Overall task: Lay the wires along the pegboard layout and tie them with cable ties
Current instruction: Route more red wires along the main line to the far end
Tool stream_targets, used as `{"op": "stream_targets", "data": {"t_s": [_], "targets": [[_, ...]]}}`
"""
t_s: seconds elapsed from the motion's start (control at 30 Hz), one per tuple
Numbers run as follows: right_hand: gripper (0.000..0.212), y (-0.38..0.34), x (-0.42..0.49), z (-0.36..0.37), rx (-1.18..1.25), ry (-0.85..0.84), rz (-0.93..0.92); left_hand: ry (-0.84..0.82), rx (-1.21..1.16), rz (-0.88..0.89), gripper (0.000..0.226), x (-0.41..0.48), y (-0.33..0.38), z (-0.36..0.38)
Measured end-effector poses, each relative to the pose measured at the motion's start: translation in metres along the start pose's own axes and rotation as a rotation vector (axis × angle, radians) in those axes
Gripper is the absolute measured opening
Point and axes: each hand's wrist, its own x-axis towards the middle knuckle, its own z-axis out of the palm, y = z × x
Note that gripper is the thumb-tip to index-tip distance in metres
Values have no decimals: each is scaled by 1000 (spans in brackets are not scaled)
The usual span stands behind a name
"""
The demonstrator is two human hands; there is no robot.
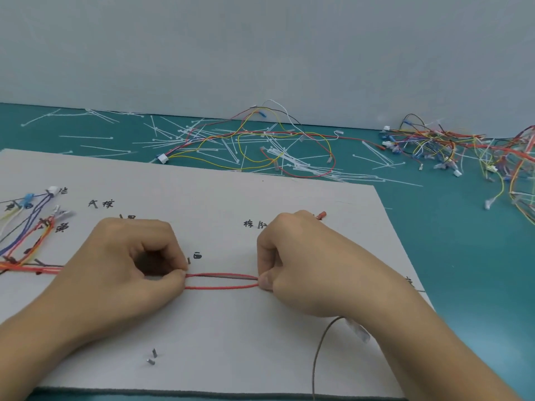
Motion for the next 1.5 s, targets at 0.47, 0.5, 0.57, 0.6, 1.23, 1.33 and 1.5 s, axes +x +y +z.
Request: {"op": "stream_targets", "data": {"t_s": [0.47,0.5,0.57,0.6,1.23,1.33,1.5], "targets": [[15,9,4,-5,13,30,49,-61,93,-63,12,6,6,4],[11,7,3,-5,-2,25,45,-66,128,-66,11,9,9,4],[4,4,2,-4,-37,22,38,-33,177,-74,7,15,17,3],[4,3,2,-4,-43,24,41,-11,182,-73,6,19,22,3],[19,30,6,-11,209,-48,37,-270,83,-7,9,32,53,35],[19,31,5,-14,220,-40,37,-261,57,-37,7,33,50,37],[16,40,4,-21,191,-59,108,-266,46,-42,11,35,50,38]]}}
